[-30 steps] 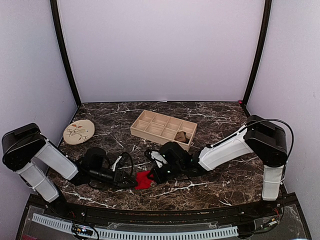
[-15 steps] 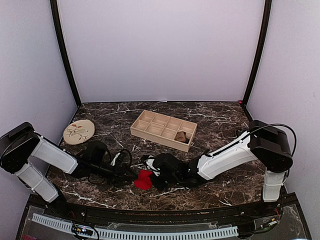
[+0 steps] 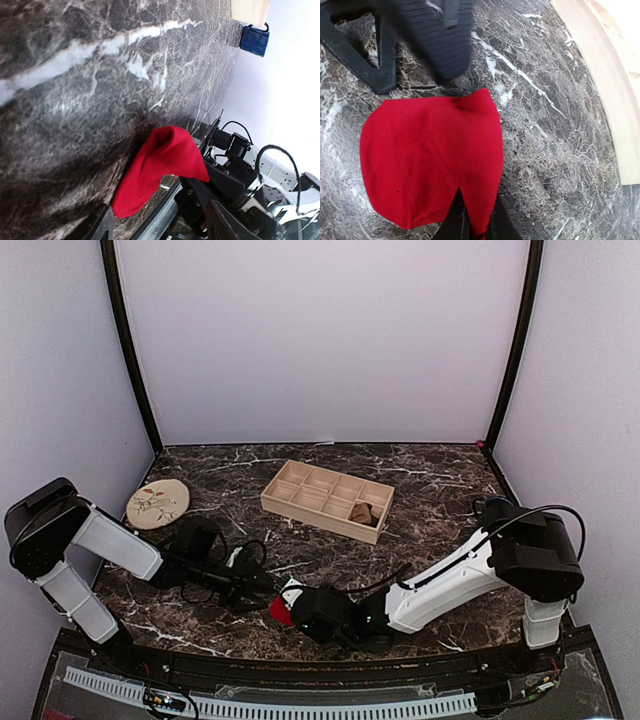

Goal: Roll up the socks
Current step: Roll the sock at the center of the board.

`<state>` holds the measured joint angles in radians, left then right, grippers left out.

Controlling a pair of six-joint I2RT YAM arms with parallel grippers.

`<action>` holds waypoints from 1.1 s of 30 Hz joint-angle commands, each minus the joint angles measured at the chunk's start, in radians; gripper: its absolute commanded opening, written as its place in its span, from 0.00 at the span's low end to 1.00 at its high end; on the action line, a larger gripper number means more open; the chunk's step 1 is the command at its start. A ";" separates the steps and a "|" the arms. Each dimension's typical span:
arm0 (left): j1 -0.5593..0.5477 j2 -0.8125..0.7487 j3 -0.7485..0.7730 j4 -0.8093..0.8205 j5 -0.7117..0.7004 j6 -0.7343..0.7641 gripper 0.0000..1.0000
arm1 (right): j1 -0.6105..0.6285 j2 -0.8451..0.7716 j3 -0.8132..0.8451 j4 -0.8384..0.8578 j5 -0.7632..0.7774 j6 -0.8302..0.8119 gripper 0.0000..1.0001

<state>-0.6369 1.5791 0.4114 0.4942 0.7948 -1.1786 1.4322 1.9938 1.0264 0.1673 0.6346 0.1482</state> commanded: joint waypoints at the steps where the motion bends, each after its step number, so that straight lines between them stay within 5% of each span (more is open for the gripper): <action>1: 0.003 0.003 0.042 -0.062 0.034 -0.072 0.67 | 0.030 0.042 0.011 0.006 0.101 -0.044 0.00; 20: -0.001 -0.008 0.074 0.047 0.092 -0.281 0.77 | 0.092 0.077 0.020 0.073 0.153 -0.139 0.00; 33: -0.091 0.158 0.089 0.238 0.106 -0.374 0.79 | 0.102 0.088 0.043 0.074 0.153 -0.161 0.00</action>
<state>-0.7120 1.7245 0.4862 0.6571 0.8818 -1.5223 1.5219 2.0621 1.0515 0.2390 0.7898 0.0002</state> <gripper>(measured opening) 0.789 0.041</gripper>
